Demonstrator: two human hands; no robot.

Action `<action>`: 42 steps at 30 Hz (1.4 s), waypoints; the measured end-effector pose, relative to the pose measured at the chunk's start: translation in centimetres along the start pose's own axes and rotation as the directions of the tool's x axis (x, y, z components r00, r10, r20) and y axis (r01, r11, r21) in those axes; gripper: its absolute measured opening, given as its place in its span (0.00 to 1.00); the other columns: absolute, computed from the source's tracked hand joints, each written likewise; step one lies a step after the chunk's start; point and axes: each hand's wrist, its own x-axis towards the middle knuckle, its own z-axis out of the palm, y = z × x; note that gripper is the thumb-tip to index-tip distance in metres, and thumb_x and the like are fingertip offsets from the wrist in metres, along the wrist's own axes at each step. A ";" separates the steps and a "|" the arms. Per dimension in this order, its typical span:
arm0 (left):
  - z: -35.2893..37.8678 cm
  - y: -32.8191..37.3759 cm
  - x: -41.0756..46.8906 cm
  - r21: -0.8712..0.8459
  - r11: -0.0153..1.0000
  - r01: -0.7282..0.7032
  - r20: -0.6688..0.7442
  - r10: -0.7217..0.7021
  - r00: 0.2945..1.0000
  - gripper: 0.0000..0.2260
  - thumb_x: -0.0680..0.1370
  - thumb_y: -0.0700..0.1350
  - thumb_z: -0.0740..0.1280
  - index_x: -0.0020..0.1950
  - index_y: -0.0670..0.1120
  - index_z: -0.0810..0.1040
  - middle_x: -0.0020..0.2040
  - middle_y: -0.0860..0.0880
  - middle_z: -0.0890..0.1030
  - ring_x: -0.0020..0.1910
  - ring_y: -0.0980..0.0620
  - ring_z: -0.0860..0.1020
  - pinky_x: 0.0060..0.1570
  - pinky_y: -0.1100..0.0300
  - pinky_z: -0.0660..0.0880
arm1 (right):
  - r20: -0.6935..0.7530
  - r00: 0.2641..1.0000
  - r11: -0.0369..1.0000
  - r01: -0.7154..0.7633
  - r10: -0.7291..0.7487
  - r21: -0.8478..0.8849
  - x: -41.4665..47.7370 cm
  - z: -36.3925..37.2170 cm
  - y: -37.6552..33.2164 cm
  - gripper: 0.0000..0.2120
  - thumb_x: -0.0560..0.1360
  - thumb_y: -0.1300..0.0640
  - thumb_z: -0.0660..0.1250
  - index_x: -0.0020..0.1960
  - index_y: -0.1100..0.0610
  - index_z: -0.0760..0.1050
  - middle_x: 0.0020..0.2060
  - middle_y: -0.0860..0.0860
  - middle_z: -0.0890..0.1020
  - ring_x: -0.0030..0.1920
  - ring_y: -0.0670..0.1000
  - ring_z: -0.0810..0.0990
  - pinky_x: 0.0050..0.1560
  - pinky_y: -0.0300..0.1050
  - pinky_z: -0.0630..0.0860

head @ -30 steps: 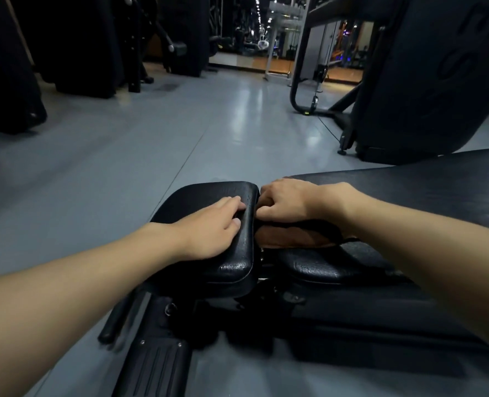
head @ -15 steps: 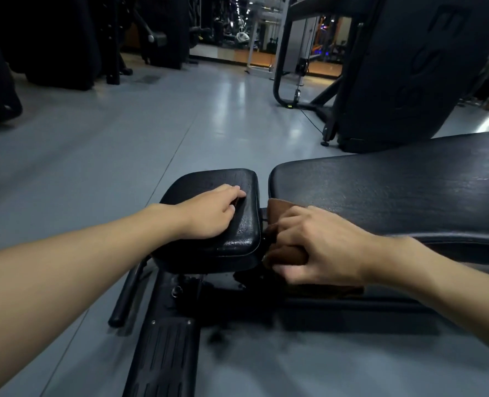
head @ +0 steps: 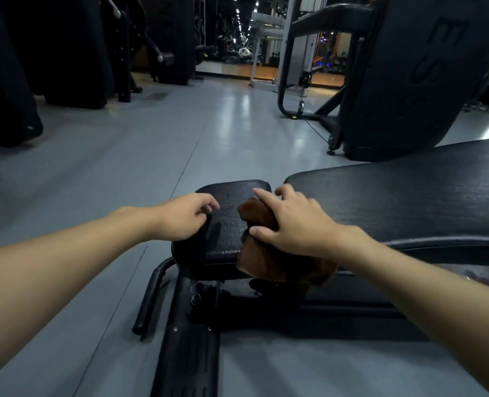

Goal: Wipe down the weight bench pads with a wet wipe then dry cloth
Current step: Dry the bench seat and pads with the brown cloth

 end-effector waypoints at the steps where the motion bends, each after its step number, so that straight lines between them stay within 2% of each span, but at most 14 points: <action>1: 0.0 -0.3 -0.2 0.022 1.000 -0.010 0.013 0.009 1.000 0.15 0.81 0.38 0.58 0.66 0.49 0.73 0.63 0.49 0.76 0.61 0.50 0.75 0.65 0.53 0.70 | -0.066 0.998 1.000 -0.005 0.006 0.004 -0.4 0.9 -0.5 0.39 0.75 0.30 0.58 0.79 0.45 0.51 0.69 0.57 0.67 0.67 0.61 0.70 0.66 0.58 0.66; 4: 0.7 -1.2 -0.4 0.133 0.989 -0.069 0.023 0.067 0.997 0.15 0.82 0.46 0.60 0.69 0.50 0.72 0.66 0.50 0.73 0.66 0.51 0.71 0.68 0.53 0.66 | -0.297 0.954 0.999 0.037 -0.041 -0.018 -1.9 2.9 -1.8 0.39 0.74 0.34 0.60 0.77 0.52 0.55 0.69 0.60 0.66 0.60 0.63 0.74 0.58 0.55 0.74; 6: 1.2 -1.7 -0.3 0.178 0.979 -0.095 0.032 0.091 0.995 0.15 0.82 0.50 0.59 0.69 0.52 0.71 0.68 0.52 0.70 0.68 0.50 0.69 0.69 0.51 0.65 | -0.447 0.892 0.993 0.102 -0.064 0.061 -2.2 3.6 -2.1 0.29 0.74 0.41 0.65 0.70 0.54 0.66 0.64 0.61 0.69 0.52 0.63 0.76 0.50 0.56 0.77; 8: 1.5 -2.0 -0.2 0.199 0.975 -0.102 0.017 0.100 0.995 0.16 0.82 0.53 0.56 0.68 0.54 0.69 0.68 0.53 0.69 0.68 0.51 0.68 0.68 0.49 0.65 | -0.547 0.831 0.986 0.157 -0.102 0.055 -2.5 4.5 -2.6 0.18 0.75 0.47 0.66 0.60 0.56 0.74 0.59 0.61 0.73 0.52 0.63 0.76 0.51 0.58 0.75; 11: 1.9 -2.2 -0.3 0.224 0.965 -0.138 -0.015 0.145 0.989 0.25 0.76 0.62 0.48 0.70 0.57 0.67 0.69 0.58 0.67 0.69 0.55 0.65 0.67 0.47 0.66 | -0.470 0.870 0.988 0.147 -0.147 -0.036 -2.3 5.5 -3.2 0.21 0.77 0.42 0.60 0.60 0.56 0.76 0.63 0.60 0.75 0.66 0.66 0.71 0.64 0.62 0.68; 17: 2.0 -3.7 -0.3 0.224 0.952 -0.209 -0.089 0.234 0.968 0.27 0.74 0.63 0.45 0.70 0.59 0.67 0.70 0.62 0.66 0.70 0.61 0.64 0.66 0.52 0.65 | -0.301 0.949 0.995 0.091 -0.097 -0.037 3.3 4.0 -2.8 0.21 0.77 0.44 0.51 0.59 0.53 0.73 0.56 0.55 0.74 0.53 0.61 0.73 0.51 0.55 0.72; 20: 1.9 -4.0 -0.1 0.243 0.950 -0.198 -0.073 0.221 0.972 0.29 0.74 0.64 0.45 0.71 0.57 0.66 0.72 0.61 0.65 0.72 0.60 0.63 0.68 0.52 0.64 | -0.247 0.965 0.994 0.067 -0.087 -0.088 8.0 3.7 -2.0 0.17 0.80 0.45 0.55 0.61 0.55 0.72 0.59 0.57 0.71 0.56 0.62 0.72 0.52 0.55 0.68; 23: 1.9 -4.1 -0.5 0.270 0.941 -0.201 0.022 0.203 0.979 0.32 0.75 0.65 0.43 0.77 0.56 0.59 0.78 0.60 0.57 0.77 0.60 0.53 0.73 0.53 0.57 | -0.314 0.947 0.989 0.020 -0.066 -0.148 8.7 3.9 -1.5 0.20 0.77 0.39 0.55 0.63 0.47 0.73 0.63 0.57 0.70 0.63 0.62 0.70 0.60 0.60 0.66; 25: 1.9 -4.2 -0.9 0.285 0.938 -0.198 0.060 0.188 0.980 0.32 0.76 0.65 0.43 0.79 0.56 0.55 0.80 0.58 0.51 0.78 0.59 0.49 0.75 0.55 0.53 | -0.275 0.961 1.000 0.016 -0.022 -0.027 6.9 3.6 -1.5 0.24 0.76 0.37 0.56 0.70 0.42 0.66 0.65 0.55 0.69 0.63 0.62 0.71 0.62 0.60 0.69; 27: 2.2 -4.2 -1.2 0.263 0.950 -0.169 0.007 0.173 0.985 0.35 0.73 0.67 0.41 0.78 0.57 0.55 0.80 0.55 0.51 0.78 0.55 0.51 0.74 0.55 0.53 | -0.240 0.971 0.992 0.041 -0.011 0.119 4.9 3.2 -1.4 0.24 0.76 0.40 0.59 0.71 0.44 0.66 0.64 0.53 0.69 0.59 0.61 0.73 0.59 0.58 0.72; 31: 2.3 -4.7 -1.8 0.153 0.979 -0.137 -0.070 0.150 0.986 0.39 0.69 0.72 0.45 0.75 0.54 0.59 0.78 0.55 0.56 0.76 0.57 0.55 0.69 0.62 0.56 | -0.302 0.945 0.987 0.147 -0.123 0.057 -0.1 3.7 -2.1 0.22 0.75 0.43 0.58 0.66 0.47 0.74 0.65 0.56 0.72 0.53 0.61 0.73 0.53 0.59 0.75; 35: 1.5 -5.8 -2.9 0.207 0.958 -0.198 0.144 0.170 0.975 0.48 0.67 0.79 0.52 0.80 0.54 0.47 0.79 0.60 0.40 0.76 0.64 0.38 0.75 0.60 0.46 | -0.328 0.933 0.985 0.168 -0.145 0.043 -2.1 4.3 -2.2 0.22 0.76 0.43 0.58 0.67 0.46 0.74 0.66 0.57 0.72 0.52 0.61 0.73 0.53 0.58 0.75; 39: 2.0 -6.2 -2.6 0.215 0.955 -0.206 0.128 0.181 0.975 0.50 0.66 0.77 0.58 0.80 0.54 0.44 0.79 0.60 0.37 0.75 0.64 0.35 0.74 0.63 0.43 | -0.212 0.974 0.995 0.094 -0.083 0.038 2.8 4.0 -2.1 0.28 0.74 0.40 0.50 0.70 0.45 0.70 0.76 0.55 0.63 0.72 0.62 0.63 0.71 0.59 0.64; 42: 2.2 -6.4 -2.6 0.187 0.960 -0.207 0.106 0.190 0.976 0.51 0.65 0.77 0.60 0.80 0.55 0.46 0.79 0.61 0.39 0.75 0.65 0.36 0.74 0.62 0.44 | -0.177 0.979 0.994 0.105 -0.097 0.038 8.5 4.5 -0.8 0.22 0.77 0.46 0.57 0.69 0.51 0.72 0.71 0.55 0.69 0.69 0.64 0.67 0.69 0.59 0.65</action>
